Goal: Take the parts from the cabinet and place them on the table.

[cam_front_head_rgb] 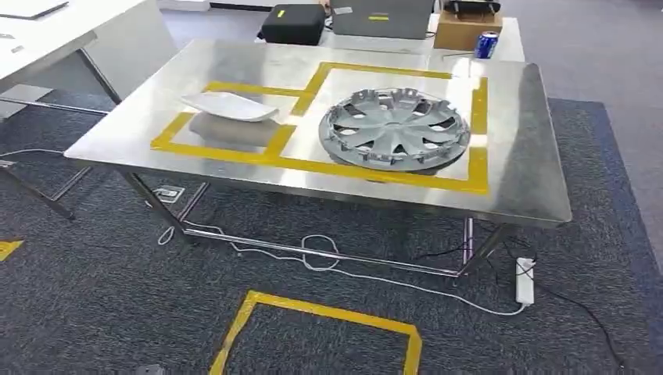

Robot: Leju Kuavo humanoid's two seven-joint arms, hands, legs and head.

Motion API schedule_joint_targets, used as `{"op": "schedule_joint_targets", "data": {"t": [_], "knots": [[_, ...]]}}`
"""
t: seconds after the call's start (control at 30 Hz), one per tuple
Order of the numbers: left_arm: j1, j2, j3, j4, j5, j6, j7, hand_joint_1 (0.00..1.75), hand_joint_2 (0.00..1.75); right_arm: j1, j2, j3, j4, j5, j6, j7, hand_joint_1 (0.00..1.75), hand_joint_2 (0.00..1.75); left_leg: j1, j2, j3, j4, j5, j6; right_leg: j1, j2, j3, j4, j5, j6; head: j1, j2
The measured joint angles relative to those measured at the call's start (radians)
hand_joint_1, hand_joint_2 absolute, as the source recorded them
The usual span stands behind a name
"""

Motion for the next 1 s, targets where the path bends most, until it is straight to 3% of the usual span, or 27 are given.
{"op": "schedule_joint_targets", "data": {"t": [0.07, 0.1, 0.13, 0.17, 0.2, 0.27, 0.3, 0.33, 0.37, 0.43, 0.47, 0.5, 0.53, 0.57, 0.6, 0.63, 0.67, 0.7, 0.73, 0.77, 0.8, 0.83, 0.87, 0.9, 0.97, 1.0], "knots": [[-0.002, 0.0, -0.002, 0.0, 0.0, 0.007, 0.003, 0.0, 0.0, 0.004, -0.005, 0.021, 0.009, 0.048, -0.005, -0.027, 0.0, 0.0, 0.007, 0.0, -0.046, 0.151, -0.13, -0.012, -0.001, -0.002, -0.031, 0.001, 0.025, -0.003, -0.007, 0.0], [-0.004, 0.001, -0.002, 0.0, 0.0, 0.01, 0.003, 0.0, 0.0, 0.003, -0.006, 0.034, 0.015, 0.069, -0.008, -0.042, 0.0, 0.0, 0.009, 0.0, -0.066, 0.228, -0.167, -0.016, -0.001, -0.004, -0.041, 0.002, 0.037, -0.002, -0.006, 0.0], [-0.005, 0.001, -0.003, 0.0, -0.001, 0.014, 0.006, 0.0, 0.0, 0.002, -0.006, 0.046, 0.021, 0.084, -0.019, -0.054, 0.0, 0.0, 0.012, 0.0, -0.072, 0.28, -0.177, -0.019, -0.001, -0.005, -0.058, 0.003, 0.049, -0.001, -0.008, 0.0], [-0.005, 0.001, -0.003, 0.0, -0.002, 0.016, 0.007, 0.0, 0.0, 0.001, -0.006, 0.055, 0.025, 0.092, -0.03, -0.06, 0.0, 0.0, 0.015, 0.0, -0.057, 0.289, -0.153, -0.022, -0.002, -0.006, -0.075, 0.005, 0.062, 0.003, -0.007, 0.0], [-0.005, 0.001, -0.003, 0.0, -0.004, 0.02, 0.011, 0.0, 0.0, 0.0, -0.006, 0.064, 0.031, 0.095, -0.04, -0.06, 0.0, 0.0, 0.018, 0.0, -0.022, 0.257, -0.114, -0.025, -0.004, -0.006, -0.091, 0.009, 0.071, 0.009, -0.007, 0.0], [-0.009, 0.002, -0.004, 0.0, -0.01, 0.014, 0.027, 0.0, 0.0, -0.005, -0.004, 0.073, 0.045, 0.093, -0.06, -0.041, 0.0, 0.0, 0.025, 0.001, 0.099, 0.097, -0.06, -0.031, -0.009, -0.006, -0.117, 0.019, 0.086, 0.021, -0.007, 0.0], [-0.012, 0.001, -0.005, 0.0, -0.01, 0.001, 0.038, 0.0, 0.0, -0.009, -0.004, 0.075, 0.048, 0.093, -0.066, -0.03, 0.0, 0.0, 0.032, 0.001, 0.168, 0.008, -0.074, -0.037, -0.006, -0.006, -0.124, 0.027, 0.092, 0.028, -0.01, 0.0], [-0.017, 0.003, -0.005, 0.0, -0.011, -0.005, 0.042, 0.0, 0.0, -0.011, -0.002, 0.077, 0.051, 0.096, -0.066, -0.022, 0.0, 0.0, 0.029, -0.002, 0.205, -0.058, -0.094, -0.031, -0.004, -0.005, -0.134, 0.035, 0.096, 0.033, -0.013, 0.0], [-0.02, 0.003, -0.006, 0.0, -0.014, -0.007, 0.047, 0.0, 0.0, -0.015, -0.002, 0.08, 0.058, 0.1, -0.065, -0.013, 0.0, 0.0, 0.027, -0.002, 0.192, -0.054, -0.098, -0.012, -0.002, -0.006, -0.137, 0.035, 0.108, 0.04, -0.01, 0.0], [-0.019, 0.004, -0.008, 0.0, -0.021, -0.007, 0.058, 0.0, 0.0, -0.017, -0.001, 0.084, 0.068, 0.099, -0.046, 0.006, 0.0, 0.0, 0.02, -0.001, 0.18, -0.046, -0.09, 0.004, -0.007, -0.006, -0.141, 0.029, 0.126, 0.052, -0.008, 0.0], [-0.017, 0.004, -0.009, 0.0, -0.024, -0.003, 0.063, 0.0, 0.0, -0.016, -0.001, 0.084, 0.074, 0.095, -0.031, 0.016, 0.0, 0.0, 0.023, 0.004, 0.17, -0.049, -0.077, 0.019, -0.012, -0.005, -0.145, 0.032, 0.126, 0.059, -0.01, 0.0], [-0.017, 0.004, -0.01, 0.0, -0.028, -0.001, 0.069, 0.0, 0.0, -0.015, -0.001, 0.084, 0.079, 0.089, -0.018, 0.025, 0.0, 0.0, 0.022, 0.007, 0.159, -0.049, -0.067, 0.028, -0.013, -0.004, -0.157, 0.053, 0.081, 0.06, -0.006, 0.0], [-0.017, 0.005, -0.011, 0.0, -0.031, 0.001, 0.069, 0.0, 0.0, -0.015, -0.001, 0.084, 0.083, 0.085, -0.001, 0.036, 0.0, 0.0, 0.02, 0.007, 0.146, -0.049, -0.056, 0.035, -0.012, -0.003, -0.176, 0.105, 0.016, 0.061, -0.002, 0.0], [-0.018, 0.009, -0.012, 0.0, -0.032, 0.003, 0.069, 0.0, 0.0, -0.017, -0.001, 0.084, 0.087, 0.078, 0.017, 0.045, 0.0, 0.0, 0.017, 0.007, 0.13, -0.048, -0.043, 0.039, -0.011, -0.003, -0.201, 0.192, -0.051, 0.063, 0.003, 0.0], [-0.017, 0.01, -0.013, 0.0, -0.032, 0.004, 0.069, 0.0, 0.0, -0.018, -0.001, 0.084, 0.09, 0.075, 0.038, 0.052, 0.0, 0.0, 0.013, 0.007, 0.115, -0.047, -0.031, 0.041, -0.01, -0.003, -0.222, 0.278, -0.097, 0.064, 0.005, 0.0], [-0.017, 0.011, -0.016, 0.0, -0.034, 0.003, 0.068, 0.0, 0.0, -0.019, -0.001, 0.084, 0.094, 0.075, 0.059, 0.053, 0.0, 1.75, 0.01, 0.007, 0.098, -0.046, -0.019, 0.042, -0.01, -0.002, -0.232, 0.338, -0.115, 0.063, 0.005, 0.0], [-0.017, 0.011, -0.018, 0.0, -0.036, 0.003, 0.066, 0.0, 0.0, -0.019, -0.001, 0.084, 0.096, 0.078, 0.079, 0.05, 0.0, 1.75, 0.007, 0.007, 0.082, -0.045, -0.006, 0.042, -0.009, -0.003, -0.223, 0.36, -0.099, 0.061, 0.005, 0.0], [-0.017, 0.011, -0.019, 0.0, -0.037, 0.002, 0.065, 0.0, 0.0, -0.019, -0.001, 0.084, 0.097, 0.078, 0.087, 0.048, 0.0, 1.75, 0.004, 0.007, 0.068, -0.044, 0.004, 0.041, -0.007, -0.003, -0.194, 0.341, -0.065, 0.057, 0.005, 0.0], [-0.017, 0.011, -0.021, 0.0, -0.04, 0.0, 0.063, 0.0, 0.0, -0.02, -0.001, 0.084, 0.097, 0.077, 0.092, 0.046, 0.0, 1.75, 0.004, 0.007, 0.055, -0.044, 0.013, 0.039, -0.004, -0.002, -0.147, 0.286, -0.025, 0.051, 0.005, 0.0], [-0.017, 0.011, -0.024, 0.0, -0.041, -0.002, 0.061, 0.0, 0.0, -0.021, -0.001, 0.084, 0.097, 0.077, 0.098, 0.038, 0.0, 1.75, 0.003, 0.006, 0.043, -0.042, 0.024, 0.036, 0.0, -0.002, -0.072, 0.183, 0.005, 0.043, 0.005, 0.0], [-0.019, 0.011, -0.025, 0.0, -0.042, -0.002, 0.06, 0.0, 0.0, -0.024, -0.001, 0.084, 0.097, 0.075, 0.102, 0.031, 0.0, 1.75, 0.003, 0.006, 0.037, -0.04, 0.033, 0.033, 0.003, 0.0, -0.006, 0.094, -0.004, 0.037, 0.005, 0.0], [-0.018, 0.011, -0.026, 0.0, -0.042, -0.003, 0.059, 0.0, 0.0, -0.029, -0.001, 0.084, 0.097, 0.072, 0.11, 0.021, 0.0, 1.75, -0.003, 0.006, 0.029, -0.036, 0.04, 0.027, 0.007, 0.001, 0.054, 0.001, -0.034, 0.034, 0.005, 0.0], [-0.018, 0.012, -0.026, 0.0, -0.042, -0.003, 0.059, 0.0, 0.0, -0.031, -0.001, 0.084, 0.097, 0.072, 0.117, 0.013, 0.0, 1.75, -0.001, 0.007, 0.029, -0.036, 0.052, 0.022, 0.008, 0.002, 0.046, 0.0, -0.033, 0.035, 0.0, 0.0], [-0.019, 0.012, -0.027, 0.0, -0.042, -0.004, 0.059, 0.0, 0.0, -0.031, -0.001, 0.084, 0.097, 0.072, 0.12, 0.004, 0.0, 1.75, 0.002, 0.008, 0.025, -0.037, 0.061, 0.018, 0.01, 0.002, 0.032, 0.0, -0.03, 0.031, 0.006, 0.0], [-0.018, 0.016, -0.027, 0.0, -0.045, -0.004, 0.061, 0.0, 0.0, -0.031, -0.001, 0.084, 0.098, 0.076, 0.132, -0.001, 0.0, 1.75, 0.002, 0.007, 0.015, -0.037, 0.074, 0.005, 0.008, -0.001, 0.013, 0.002, -0.011, 0.012, 0.007, 0.0], [-0.017, 0.018, -0.027, 0.0, -0.046, -0.004, 0.062, 0.0, 0.0, -0.032, -0.003, 0.084, 0.1, 0.076, 0.137, -0.005, 0.0, 1.75, 0.005, 0.006, 0.005, -0.026, 0.043, -0.001, 0.005, -0.005, 0.003, 0.0, -0.001, 0.005, 0.007, 0.0]]}}
